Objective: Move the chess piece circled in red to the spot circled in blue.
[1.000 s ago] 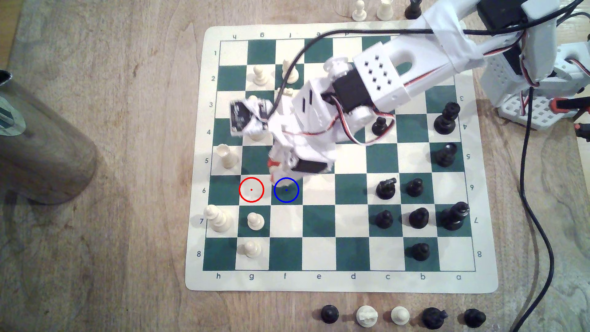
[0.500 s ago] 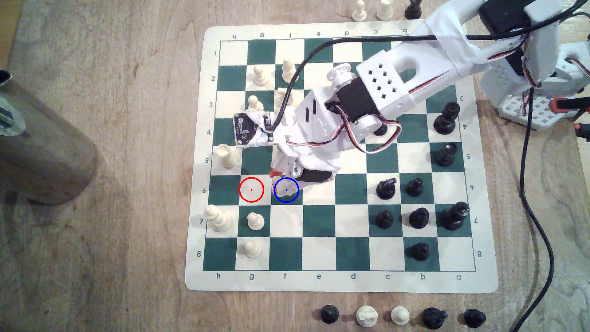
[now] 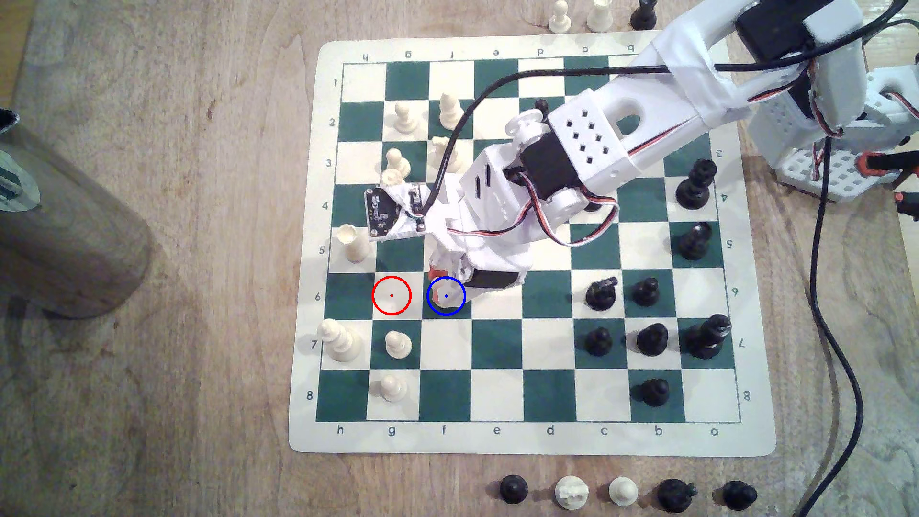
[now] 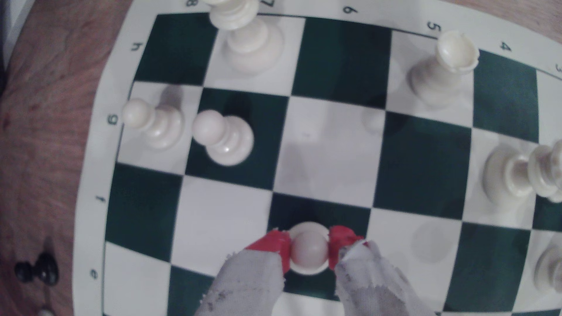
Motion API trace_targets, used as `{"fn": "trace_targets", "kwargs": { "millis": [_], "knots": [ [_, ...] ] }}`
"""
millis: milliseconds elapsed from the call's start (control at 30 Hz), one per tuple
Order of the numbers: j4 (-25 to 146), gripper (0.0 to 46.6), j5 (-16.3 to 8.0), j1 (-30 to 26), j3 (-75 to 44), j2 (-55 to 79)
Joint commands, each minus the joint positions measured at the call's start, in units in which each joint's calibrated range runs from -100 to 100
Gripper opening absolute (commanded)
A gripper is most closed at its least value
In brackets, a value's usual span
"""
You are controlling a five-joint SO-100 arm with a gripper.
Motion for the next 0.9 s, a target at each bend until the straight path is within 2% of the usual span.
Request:
{"fn": "trace_targets", "kwargs": {
  "millis": [0,233,300,367,400,700,867],
  "knots": [
    [-1.0,0.4,-0.2,0.5,-2.5,-0.9],
    [-1.0,0.7,-0.2,0.6,-2.6,-0.4],
    [-0.9,5.2,-0.2,0.6,-2.6,-0.4],
    [-0.3,12.8,0.0,0.6,-2.6,-0.5],
    [1.2,14.9,0.4,0.6,-2.8,-0.5],
    [4.1,18.5,0.7,1.2,-2.4,-3.6],
    [8.9,18.7,1.2,2.3,-3.1,-8.1]
  ]
}}
